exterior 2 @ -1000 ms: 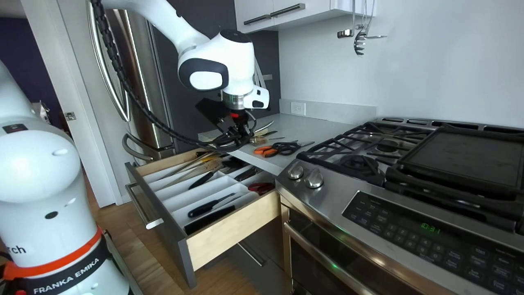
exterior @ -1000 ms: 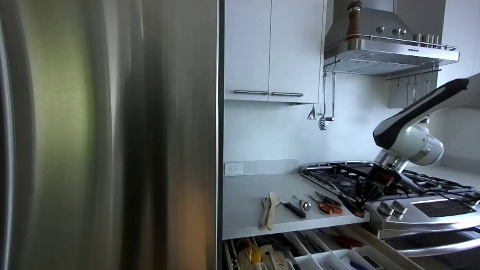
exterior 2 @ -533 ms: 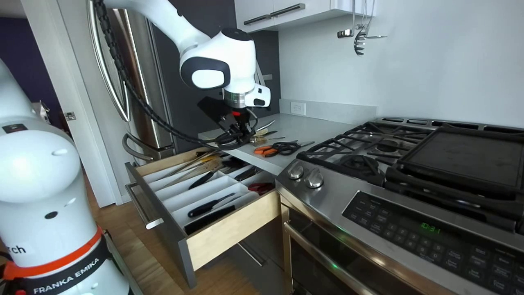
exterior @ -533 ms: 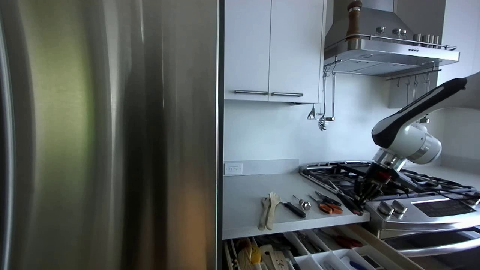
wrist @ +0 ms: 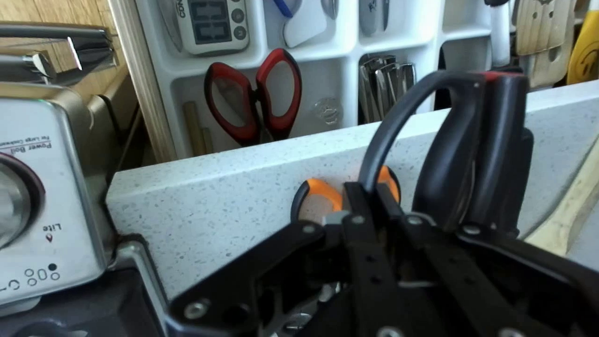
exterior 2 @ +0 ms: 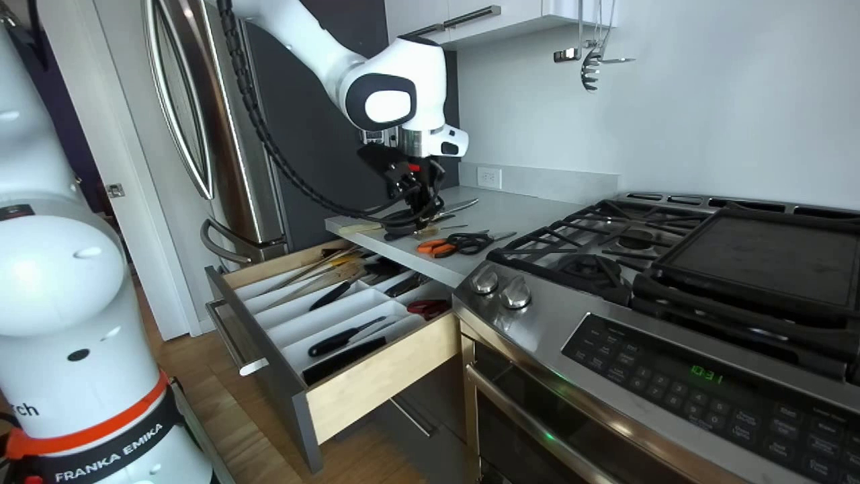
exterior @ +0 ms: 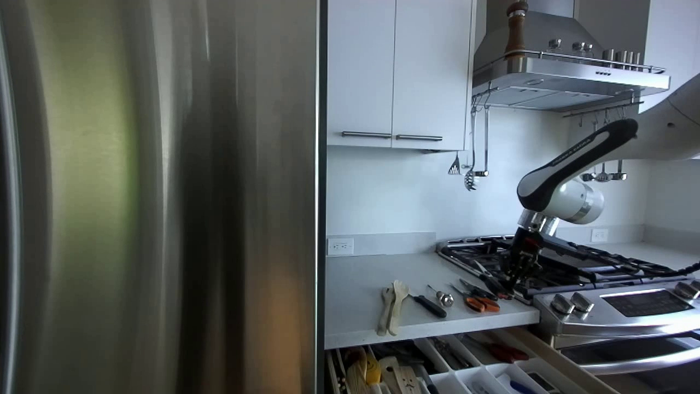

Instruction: Remove the scissors from the open drawer and put it on the counter

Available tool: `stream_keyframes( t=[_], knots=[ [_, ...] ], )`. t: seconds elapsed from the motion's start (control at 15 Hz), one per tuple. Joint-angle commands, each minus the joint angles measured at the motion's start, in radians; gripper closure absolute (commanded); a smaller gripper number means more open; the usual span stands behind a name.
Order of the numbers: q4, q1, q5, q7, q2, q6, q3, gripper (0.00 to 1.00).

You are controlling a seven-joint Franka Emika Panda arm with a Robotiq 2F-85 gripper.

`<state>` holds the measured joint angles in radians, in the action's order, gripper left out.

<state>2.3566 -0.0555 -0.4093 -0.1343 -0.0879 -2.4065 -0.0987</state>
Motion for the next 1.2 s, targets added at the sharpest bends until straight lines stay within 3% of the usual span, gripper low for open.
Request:
stream_keyframes(
  t=[0.0, 0.27, 0.8, 1.13],
  knots=[
    [-0.161, 0.032, 0.098, 0.123, 0.105, 0.119, 0.031, 0.98],
    [-0.296, 0.03, 0.199, 0.251, 0.192, 0.217, 0.048, 0.98],
    [-0.431, -0.019, 0.323, 0.377, 0.311, 0.21, 0.109, 0.98],
    [-0.48, -0.061, 0.448, 0.517, 0.374, 0.205, 0.098, 0.98]
  ],
)
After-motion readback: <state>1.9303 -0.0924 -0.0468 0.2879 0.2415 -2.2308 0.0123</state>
